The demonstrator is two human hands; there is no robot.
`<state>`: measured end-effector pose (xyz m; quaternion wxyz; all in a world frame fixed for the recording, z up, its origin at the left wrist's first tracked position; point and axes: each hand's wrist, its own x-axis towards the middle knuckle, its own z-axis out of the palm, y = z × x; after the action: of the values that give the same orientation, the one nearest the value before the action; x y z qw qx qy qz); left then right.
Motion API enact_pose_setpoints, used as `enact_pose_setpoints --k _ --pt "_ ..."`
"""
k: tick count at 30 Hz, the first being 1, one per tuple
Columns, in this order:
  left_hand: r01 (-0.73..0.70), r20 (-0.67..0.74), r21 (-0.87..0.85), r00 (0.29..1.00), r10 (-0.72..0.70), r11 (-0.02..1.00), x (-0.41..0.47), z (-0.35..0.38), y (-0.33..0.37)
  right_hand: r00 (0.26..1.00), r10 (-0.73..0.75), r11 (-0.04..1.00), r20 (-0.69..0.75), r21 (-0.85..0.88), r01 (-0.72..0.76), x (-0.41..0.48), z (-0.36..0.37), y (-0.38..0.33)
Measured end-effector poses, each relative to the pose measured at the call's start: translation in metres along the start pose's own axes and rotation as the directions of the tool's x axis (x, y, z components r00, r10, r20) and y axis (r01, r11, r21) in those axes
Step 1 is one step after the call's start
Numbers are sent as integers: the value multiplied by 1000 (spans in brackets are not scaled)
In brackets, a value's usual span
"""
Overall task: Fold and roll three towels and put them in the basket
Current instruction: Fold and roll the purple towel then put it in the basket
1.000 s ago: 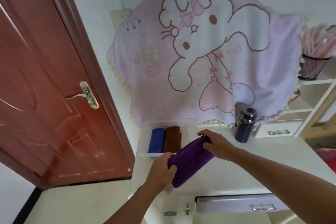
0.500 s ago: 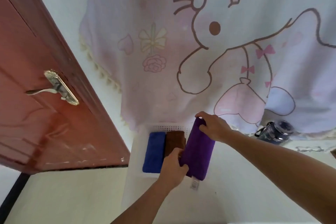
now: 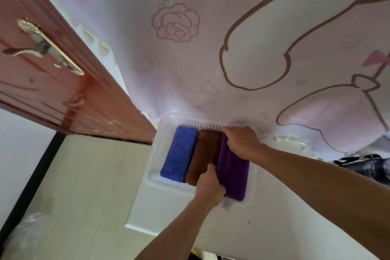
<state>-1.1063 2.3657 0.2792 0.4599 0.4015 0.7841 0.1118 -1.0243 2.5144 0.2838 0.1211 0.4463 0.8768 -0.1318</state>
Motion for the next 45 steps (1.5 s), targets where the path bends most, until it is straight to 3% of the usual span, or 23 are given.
enact_pose_setpoints --k 3,7,9,11,12,14,18,24,29,32,36,39,42,45 --pt "20 -29 47 999 -19 999 4 3 3 999 -42 997 -2 -64 41 2 13 0" --pt "-24 -114 45 993 29 999 -1 6 -1 983 -150 986 -104 58 156 -11 10 12" --pt "-163 -225 153 955 195 975 -8 5 -9 949 -204 979 -240 -52 197 -25 4 20" --pt "-354 -265 301 861 434 885 -15 6 -17 942 -190 982 -276 -64 179 -38 0 26" --pt "-432 -228 350 822 522 831 -20 7 -18 953 -182 983 -241 -44 177 -43 0 26" --pt "-501 -72 396 819 569 770 -25 12 -19 979 -176 984 -106 -17 176 -47 4 25" --pt "-421 114 479 900 421 770 -20 20 -20 977 -185 974 106 -115 197 -41 14 18" --pt "-419 158 594 898 411 687 -19 18 -30 971 -232 935 58 -261 239 -29 15 12" --pt "-434 195 568 896 398 699 -20 10 -27 966 -196 909 171 -338 245 -27 23 17" --pt "-432 70 550 876 477 714 -19 -15 -37 976 -172 943 133 -264 202 -29 13 9" --pt "-284 -209 712 788 579 643 -4 -71 -70 977 -194 970 -87 -166 178 -63 7 0" --pt "-185 -193 795 825 530 578 7 -101 -100 950 -272 958 -153 -135 252 -95 28 -23" --pt "-167 -147 822 862 485 545 8 -103 -122 965 -236 972 -117 -40 232 -115 58 -46" --pt "-181 -110 834 871 478 521 1 -101 -129 982 -149 988 -114 -60 143 -131 82 -64"
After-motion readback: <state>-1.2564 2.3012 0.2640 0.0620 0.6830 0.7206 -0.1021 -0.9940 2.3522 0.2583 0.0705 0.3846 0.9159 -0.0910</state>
